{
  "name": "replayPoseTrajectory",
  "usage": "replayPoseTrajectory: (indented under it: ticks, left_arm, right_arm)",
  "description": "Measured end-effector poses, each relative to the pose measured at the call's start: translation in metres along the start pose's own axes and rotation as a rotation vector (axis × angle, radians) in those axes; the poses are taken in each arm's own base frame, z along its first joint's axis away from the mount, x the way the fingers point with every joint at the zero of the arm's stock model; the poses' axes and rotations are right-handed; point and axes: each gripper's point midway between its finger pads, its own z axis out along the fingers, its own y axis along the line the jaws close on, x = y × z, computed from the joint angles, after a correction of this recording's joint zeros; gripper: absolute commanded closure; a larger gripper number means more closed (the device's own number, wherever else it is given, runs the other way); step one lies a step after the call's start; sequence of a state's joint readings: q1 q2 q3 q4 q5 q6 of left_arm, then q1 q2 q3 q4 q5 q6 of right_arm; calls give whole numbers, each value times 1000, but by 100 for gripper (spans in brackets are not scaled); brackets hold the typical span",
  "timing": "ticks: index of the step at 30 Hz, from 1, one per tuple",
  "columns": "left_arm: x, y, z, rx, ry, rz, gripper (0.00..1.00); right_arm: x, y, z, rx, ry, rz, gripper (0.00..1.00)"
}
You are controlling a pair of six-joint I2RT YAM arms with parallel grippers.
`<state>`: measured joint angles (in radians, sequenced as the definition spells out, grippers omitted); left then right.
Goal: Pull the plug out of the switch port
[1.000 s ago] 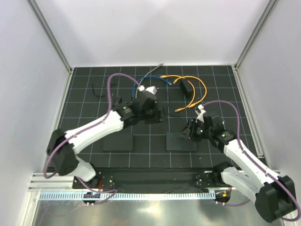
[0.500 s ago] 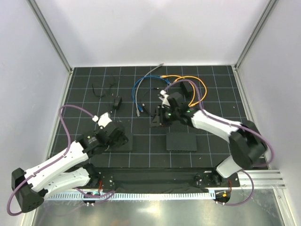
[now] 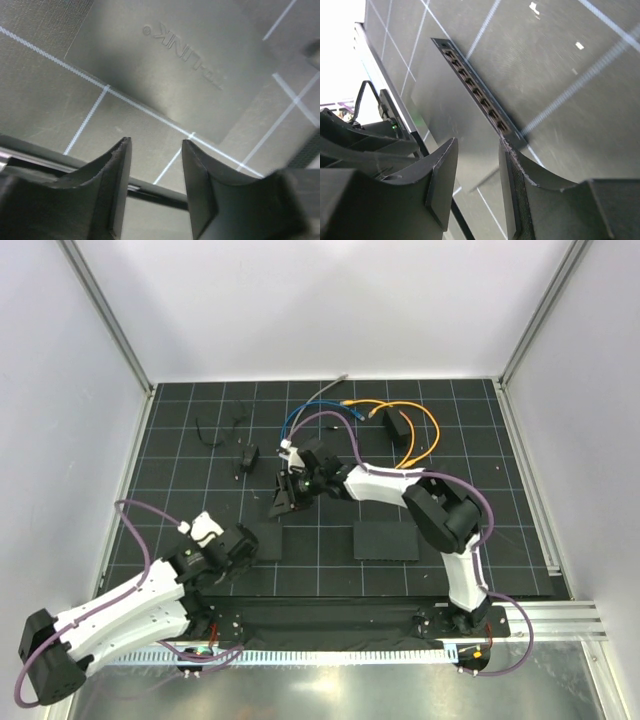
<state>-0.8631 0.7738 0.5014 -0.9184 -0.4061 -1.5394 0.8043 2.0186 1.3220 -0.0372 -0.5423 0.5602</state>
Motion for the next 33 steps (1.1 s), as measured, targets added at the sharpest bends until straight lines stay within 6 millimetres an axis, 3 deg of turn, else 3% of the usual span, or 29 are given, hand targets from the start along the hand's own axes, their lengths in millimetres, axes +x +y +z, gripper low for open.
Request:
replayPoseTrajectory:
  ticks: [4, 11, 23, 33]
  left_arm:
    - [-3, -3, 1, 72, -23, -69, 46]
    - [0, -2, 12, 55, -25, -102, 43]
    - [-8, -11, 33, 7, -46, -168, 44]
    - [-13, -10, 41, -14, -35, -160, 46]
  right_arm:
    - [-2, 1, 18, -44, 22, -13, 53]
    - [0, -5, 32, -68, 54, -13, 53]
    - [5, -2, 34, -95, 72, -11, 60]
    - [22, -13, 37, -113, 64, 36, 63]
